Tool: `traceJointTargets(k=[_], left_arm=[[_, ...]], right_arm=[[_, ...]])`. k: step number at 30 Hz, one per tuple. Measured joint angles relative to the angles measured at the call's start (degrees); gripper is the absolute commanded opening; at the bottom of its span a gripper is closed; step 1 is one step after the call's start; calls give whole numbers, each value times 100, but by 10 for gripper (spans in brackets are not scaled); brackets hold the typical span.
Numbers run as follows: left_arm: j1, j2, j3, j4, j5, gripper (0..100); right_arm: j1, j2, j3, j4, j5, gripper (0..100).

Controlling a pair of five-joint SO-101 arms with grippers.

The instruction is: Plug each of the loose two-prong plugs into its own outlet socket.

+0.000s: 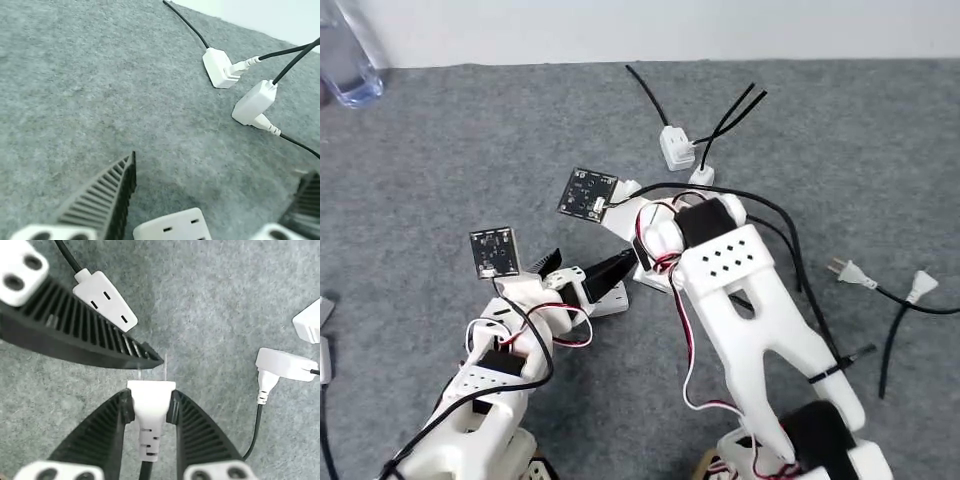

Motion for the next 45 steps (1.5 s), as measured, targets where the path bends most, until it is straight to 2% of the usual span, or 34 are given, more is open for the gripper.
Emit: traceJointTargets(k=[45], left_arm=[[-9,-9,44,0,9,459]], right_arm=[[-44,-404,0,0,-88,8]])
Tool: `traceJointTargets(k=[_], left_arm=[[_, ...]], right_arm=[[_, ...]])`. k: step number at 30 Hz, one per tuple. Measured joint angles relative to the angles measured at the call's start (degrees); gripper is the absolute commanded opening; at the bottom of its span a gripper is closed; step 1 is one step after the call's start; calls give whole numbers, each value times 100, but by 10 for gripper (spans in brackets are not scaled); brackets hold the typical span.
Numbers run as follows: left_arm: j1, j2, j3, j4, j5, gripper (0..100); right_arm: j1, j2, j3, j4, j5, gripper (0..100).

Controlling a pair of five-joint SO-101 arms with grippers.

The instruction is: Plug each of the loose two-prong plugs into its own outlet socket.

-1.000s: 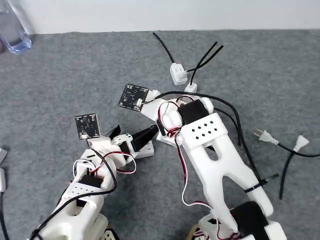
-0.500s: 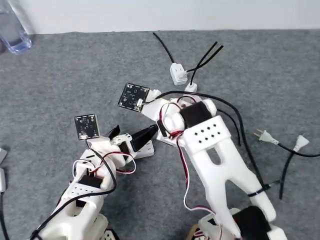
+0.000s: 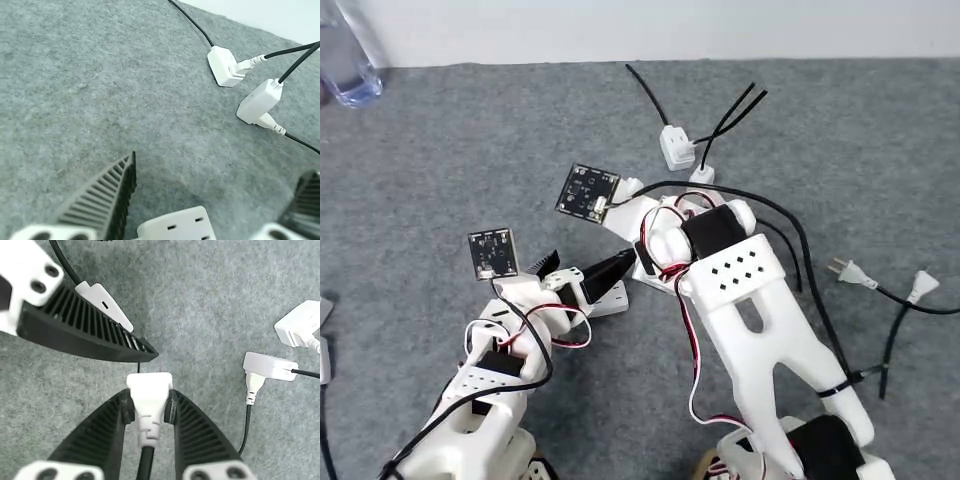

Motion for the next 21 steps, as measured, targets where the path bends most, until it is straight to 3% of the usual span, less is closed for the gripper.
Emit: traceJointTargets(k=[21], left_arm=[[88,9,0,0,0,459]], right_arm=[[9,0,0,9,-105,8]])
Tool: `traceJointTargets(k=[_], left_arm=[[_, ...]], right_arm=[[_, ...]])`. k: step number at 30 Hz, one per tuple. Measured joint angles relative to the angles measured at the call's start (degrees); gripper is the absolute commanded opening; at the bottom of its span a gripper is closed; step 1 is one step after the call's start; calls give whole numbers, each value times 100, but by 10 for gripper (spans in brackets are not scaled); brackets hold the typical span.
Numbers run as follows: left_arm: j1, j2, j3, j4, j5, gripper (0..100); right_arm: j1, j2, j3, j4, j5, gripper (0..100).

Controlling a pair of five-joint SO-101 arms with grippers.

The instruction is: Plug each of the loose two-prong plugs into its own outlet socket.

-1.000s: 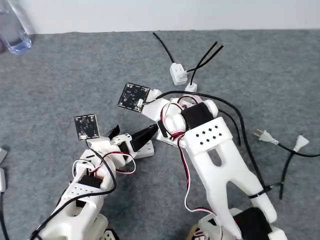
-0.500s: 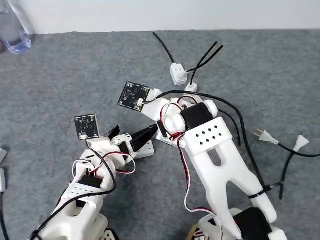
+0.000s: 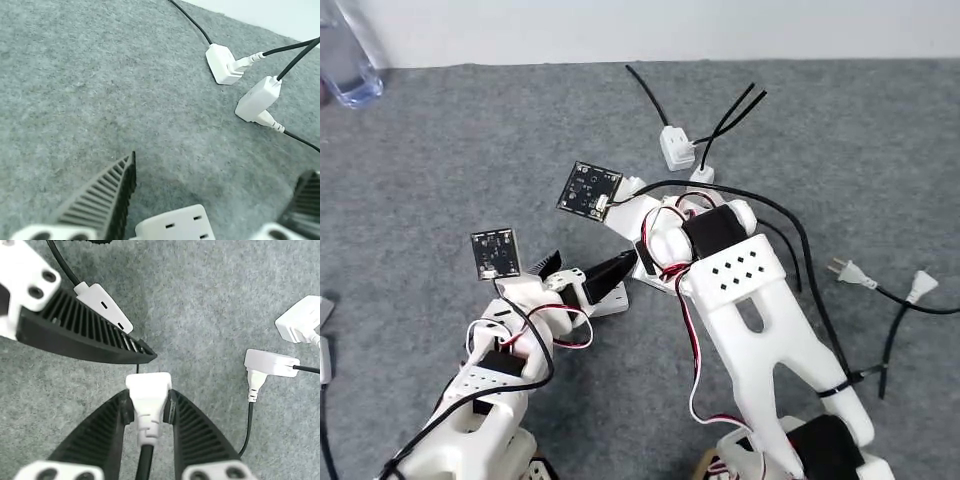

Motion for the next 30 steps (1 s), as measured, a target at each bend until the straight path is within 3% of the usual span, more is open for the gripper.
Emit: traceJointTargets(k=[22,30], left_arm=[[202,35,88,-44,9,459],[-677,62,185,-967,-35,459]], right_arm=[[-26,0,9,0,0,8],[0,-70,-9,-9,123,8]])
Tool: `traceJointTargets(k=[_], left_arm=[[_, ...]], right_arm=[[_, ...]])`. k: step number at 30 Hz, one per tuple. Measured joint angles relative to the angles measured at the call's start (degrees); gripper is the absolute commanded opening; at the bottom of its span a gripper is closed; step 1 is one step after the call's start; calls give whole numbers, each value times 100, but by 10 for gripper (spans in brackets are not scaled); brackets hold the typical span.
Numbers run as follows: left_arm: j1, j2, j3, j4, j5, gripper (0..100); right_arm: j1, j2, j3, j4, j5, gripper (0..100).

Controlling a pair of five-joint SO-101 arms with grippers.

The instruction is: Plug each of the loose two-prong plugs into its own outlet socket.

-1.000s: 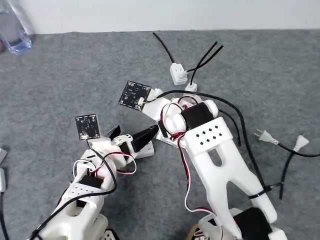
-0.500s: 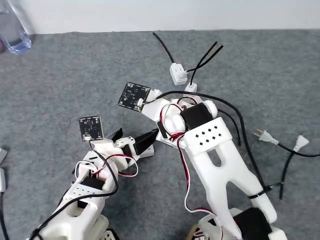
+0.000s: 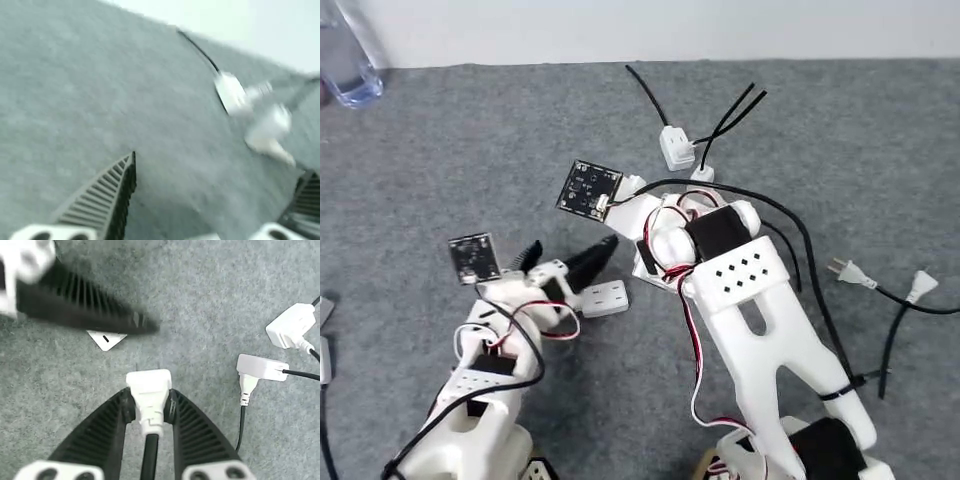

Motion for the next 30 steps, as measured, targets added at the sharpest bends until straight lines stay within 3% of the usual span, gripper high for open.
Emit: traceJointTargets(k=[10,15,20,30], left_arm=[[-545,0,264,-70,-9,459],[-1495,0,448,-70,-422,459],[-2444,0,448,-70,-431,459],[-2620,0,448,-70,-396,459]], right_arm=[[-9,-9,-123,62,70,8],[-308,185,-765,457,237,8],[-352,1363,-1626,949,325,8],[-545,3270,-3103,1969,1433,8]])
